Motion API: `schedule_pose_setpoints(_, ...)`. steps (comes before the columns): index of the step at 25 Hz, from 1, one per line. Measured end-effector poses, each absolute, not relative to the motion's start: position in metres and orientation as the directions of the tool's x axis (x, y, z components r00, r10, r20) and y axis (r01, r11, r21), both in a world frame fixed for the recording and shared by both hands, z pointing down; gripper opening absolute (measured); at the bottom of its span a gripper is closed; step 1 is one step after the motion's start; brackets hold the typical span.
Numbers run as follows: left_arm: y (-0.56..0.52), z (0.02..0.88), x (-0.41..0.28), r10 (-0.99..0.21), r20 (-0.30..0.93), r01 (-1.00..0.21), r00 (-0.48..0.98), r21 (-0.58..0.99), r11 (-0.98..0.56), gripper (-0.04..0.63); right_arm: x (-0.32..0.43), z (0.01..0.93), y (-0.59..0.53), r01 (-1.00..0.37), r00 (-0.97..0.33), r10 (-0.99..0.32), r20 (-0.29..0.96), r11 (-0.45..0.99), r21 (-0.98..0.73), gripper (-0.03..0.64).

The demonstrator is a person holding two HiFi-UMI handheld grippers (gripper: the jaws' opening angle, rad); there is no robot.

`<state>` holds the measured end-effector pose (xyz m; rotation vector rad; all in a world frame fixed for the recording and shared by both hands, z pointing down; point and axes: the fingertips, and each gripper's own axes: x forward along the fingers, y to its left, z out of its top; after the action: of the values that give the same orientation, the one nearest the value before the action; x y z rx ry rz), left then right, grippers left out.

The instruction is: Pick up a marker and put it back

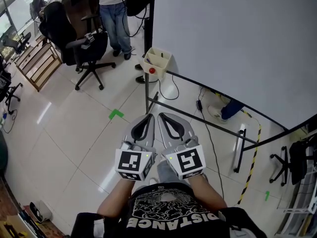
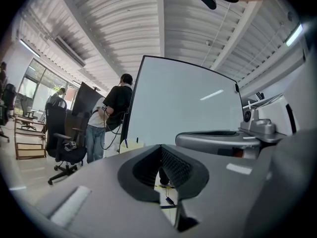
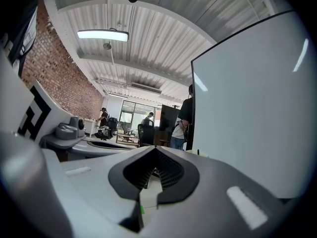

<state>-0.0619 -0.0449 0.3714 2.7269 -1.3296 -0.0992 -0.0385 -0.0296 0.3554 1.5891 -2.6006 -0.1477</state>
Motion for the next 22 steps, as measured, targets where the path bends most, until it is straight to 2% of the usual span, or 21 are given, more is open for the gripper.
schedule_pose_setpoints(22, -0.18, 0.375, -0.037, -0.79, 0.022, -0.787, 0.612, 0.107, -0.607, 0.006, -0.004, 0.357, -0.176, -0.889, -0.444, -0.896, 0.017, 0.443, 0.118, 0.0)
